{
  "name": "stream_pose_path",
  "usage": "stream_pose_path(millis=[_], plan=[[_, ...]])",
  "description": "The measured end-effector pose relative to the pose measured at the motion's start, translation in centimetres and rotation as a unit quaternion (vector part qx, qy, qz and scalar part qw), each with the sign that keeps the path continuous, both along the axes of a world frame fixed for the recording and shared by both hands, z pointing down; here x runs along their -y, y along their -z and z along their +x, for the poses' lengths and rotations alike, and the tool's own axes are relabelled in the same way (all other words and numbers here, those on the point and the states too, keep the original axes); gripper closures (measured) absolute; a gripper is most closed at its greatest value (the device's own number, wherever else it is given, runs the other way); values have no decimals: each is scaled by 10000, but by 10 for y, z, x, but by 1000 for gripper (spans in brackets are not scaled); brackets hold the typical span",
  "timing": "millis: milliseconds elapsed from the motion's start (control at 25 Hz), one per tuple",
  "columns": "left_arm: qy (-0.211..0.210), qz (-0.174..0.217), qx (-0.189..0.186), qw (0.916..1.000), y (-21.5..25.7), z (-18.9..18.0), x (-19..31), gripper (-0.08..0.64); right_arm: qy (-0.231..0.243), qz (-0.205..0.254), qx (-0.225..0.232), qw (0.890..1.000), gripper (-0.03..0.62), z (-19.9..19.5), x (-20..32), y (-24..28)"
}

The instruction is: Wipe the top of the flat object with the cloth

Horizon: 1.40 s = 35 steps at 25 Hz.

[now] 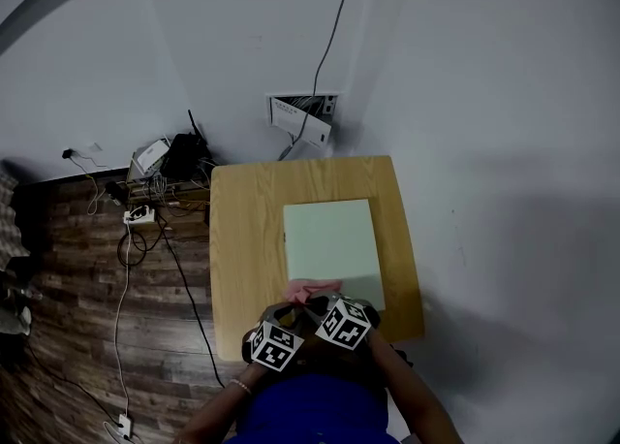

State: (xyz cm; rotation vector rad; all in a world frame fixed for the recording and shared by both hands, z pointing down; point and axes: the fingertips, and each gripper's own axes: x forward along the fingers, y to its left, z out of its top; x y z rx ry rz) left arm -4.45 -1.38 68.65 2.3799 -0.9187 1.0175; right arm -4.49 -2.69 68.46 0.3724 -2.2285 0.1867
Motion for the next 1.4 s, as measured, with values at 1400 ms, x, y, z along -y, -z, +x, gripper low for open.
stream_pose_path(millis=[1400], plan=[[95, -34, 128, 9999, -1, 6, -1, 443, -98, 6, -145, 9998, 577, 43, -10, -3]])
